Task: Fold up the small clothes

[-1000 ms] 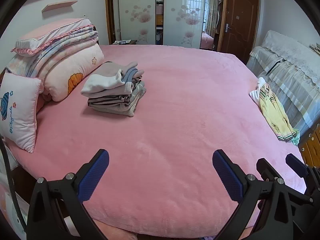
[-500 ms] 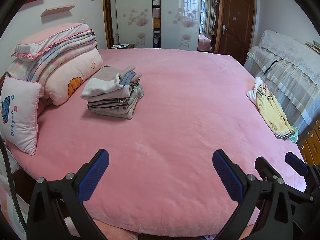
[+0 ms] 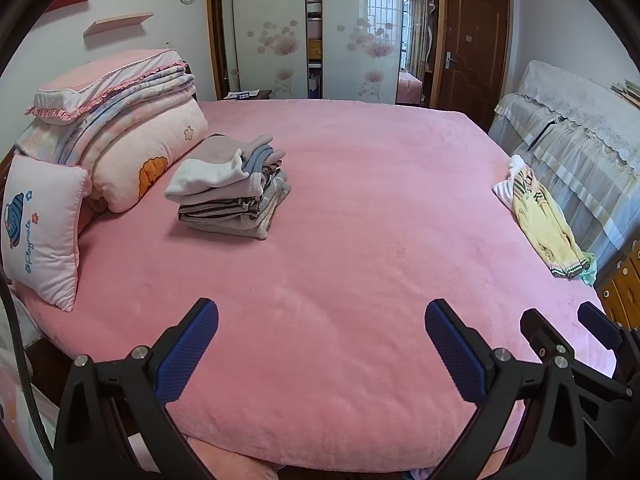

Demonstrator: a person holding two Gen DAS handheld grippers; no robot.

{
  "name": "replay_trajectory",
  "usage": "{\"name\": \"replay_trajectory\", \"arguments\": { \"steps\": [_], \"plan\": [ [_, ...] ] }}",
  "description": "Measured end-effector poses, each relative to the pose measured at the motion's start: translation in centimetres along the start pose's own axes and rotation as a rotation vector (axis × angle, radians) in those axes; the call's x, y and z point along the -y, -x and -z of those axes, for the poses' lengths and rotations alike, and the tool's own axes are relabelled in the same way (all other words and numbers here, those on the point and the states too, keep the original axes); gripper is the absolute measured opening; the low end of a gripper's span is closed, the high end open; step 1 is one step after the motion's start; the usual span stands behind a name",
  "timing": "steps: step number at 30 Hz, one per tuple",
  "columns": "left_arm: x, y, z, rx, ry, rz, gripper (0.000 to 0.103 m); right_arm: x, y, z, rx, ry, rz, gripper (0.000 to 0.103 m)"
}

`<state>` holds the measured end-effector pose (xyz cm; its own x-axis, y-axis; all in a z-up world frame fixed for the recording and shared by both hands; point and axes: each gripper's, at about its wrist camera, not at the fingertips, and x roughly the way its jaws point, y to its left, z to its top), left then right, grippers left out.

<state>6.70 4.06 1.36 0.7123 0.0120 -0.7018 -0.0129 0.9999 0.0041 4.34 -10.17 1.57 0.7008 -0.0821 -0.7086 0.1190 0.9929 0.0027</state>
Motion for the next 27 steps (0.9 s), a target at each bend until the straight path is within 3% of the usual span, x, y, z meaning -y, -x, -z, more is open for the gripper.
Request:
{"name": "replay_trajectory", "arguments": {
  "steps": [27],
  "plan": [
    [-0.10, 0.10, -0.10, -0.015, -0.006, -0.001, 0.103, 0.33, 0.24, 0.03, 0.008, -0.004, 0.007, 0.077]
  ]
}}
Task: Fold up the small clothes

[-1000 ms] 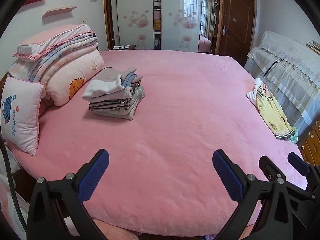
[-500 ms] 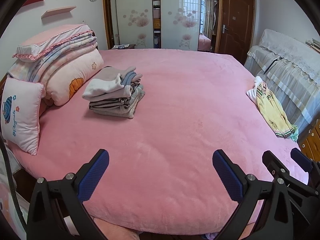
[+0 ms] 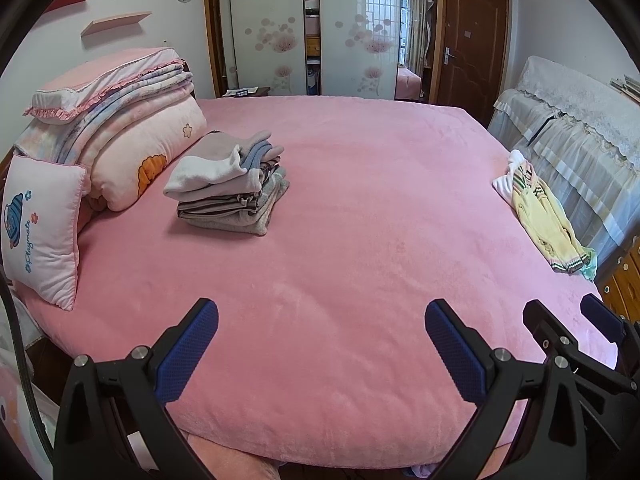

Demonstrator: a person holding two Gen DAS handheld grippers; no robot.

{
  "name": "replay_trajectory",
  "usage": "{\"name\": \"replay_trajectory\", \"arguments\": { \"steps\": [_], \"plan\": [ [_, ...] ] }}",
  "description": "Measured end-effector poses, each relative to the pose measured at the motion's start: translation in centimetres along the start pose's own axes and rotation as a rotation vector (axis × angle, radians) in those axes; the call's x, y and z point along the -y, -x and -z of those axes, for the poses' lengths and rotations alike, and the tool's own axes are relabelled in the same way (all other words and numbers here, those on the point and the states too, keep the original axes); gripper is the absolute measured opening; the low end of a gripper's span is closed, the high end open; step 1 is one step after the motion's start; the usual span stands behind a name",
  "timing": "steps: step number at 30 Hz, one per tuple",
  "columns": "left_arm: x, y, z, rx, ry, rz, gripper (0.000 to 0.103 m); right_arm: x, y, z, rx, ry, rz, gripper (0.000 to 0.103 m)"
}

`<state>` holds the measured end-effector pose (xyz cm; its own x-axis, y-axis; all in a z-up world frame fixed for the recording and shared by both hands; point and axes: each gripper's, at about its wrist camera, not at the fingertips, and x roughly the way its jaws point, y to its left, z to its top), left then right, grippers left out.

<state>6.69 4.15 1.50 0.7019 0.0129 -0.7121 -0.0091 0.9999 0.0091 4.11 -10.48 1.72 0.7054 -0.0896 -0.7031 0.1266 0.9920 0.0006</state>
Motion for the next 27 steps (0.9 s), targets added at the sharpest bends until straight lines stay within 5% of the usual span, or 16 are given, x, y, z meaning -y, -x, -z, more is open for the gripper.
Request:
{"name": "replay_trajectory", "arguments": {
  "steps": [27],
  "plan": [
    [-0.38, -0.78, 0.17, -0.020, -0.012, 0.020, 0.103, 0.11, -0.04, -0.05, 0.001, 0.000, 0.001, 0.077]
  ]
}}
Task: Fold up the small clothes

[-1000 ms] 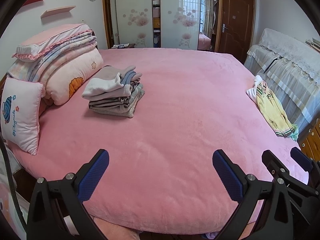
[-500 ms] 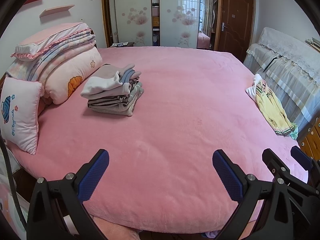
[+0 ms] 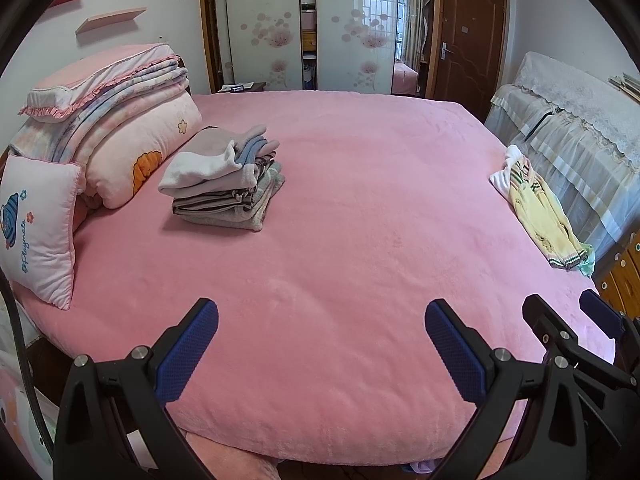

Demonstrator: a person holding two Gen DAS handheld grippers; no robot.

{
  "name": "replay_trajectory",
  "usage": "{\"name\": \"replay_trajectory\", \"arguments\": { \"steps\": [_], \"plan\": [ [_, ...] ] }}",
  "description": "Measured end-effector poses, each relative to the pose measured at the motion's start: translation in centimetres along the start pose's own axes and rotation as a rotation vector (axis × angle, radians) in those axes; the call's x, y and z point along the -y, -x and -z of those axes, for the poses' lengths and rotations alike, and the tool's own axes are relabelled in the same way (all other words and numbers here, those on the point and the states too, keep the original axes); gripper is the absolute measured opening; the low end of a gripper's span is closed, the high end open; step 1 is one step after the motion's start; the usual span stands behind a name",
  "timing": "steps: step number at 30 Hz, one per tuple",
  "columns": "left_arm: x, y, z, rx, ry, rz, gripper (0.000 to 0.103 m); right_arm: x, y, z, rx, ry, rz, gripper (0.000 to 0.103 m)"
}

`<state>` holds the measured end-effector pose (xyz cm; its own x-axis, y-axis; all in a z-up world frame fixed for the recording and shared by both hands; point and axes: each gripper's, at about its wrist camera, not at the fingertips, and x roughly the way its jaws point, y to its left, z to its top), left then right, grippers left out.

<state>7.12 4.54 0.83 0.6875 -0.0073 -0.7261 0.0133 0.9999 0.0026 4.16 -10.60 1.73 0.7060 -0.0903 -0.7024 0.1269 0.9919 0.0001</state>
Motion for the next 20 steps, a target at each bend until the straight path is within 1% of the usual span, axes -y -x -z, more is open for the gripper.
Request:
{"name": "replay_trajectory", "arguments": {
  "steps": [20],
  "plan": [
    [-0.49, -0.35, 0.24, -0.013, -0.004, 0.009, 0.103, 0.10, -0.15, -0.01, -0.005, -0.002, 0.000, 0.077]
  ]
}}
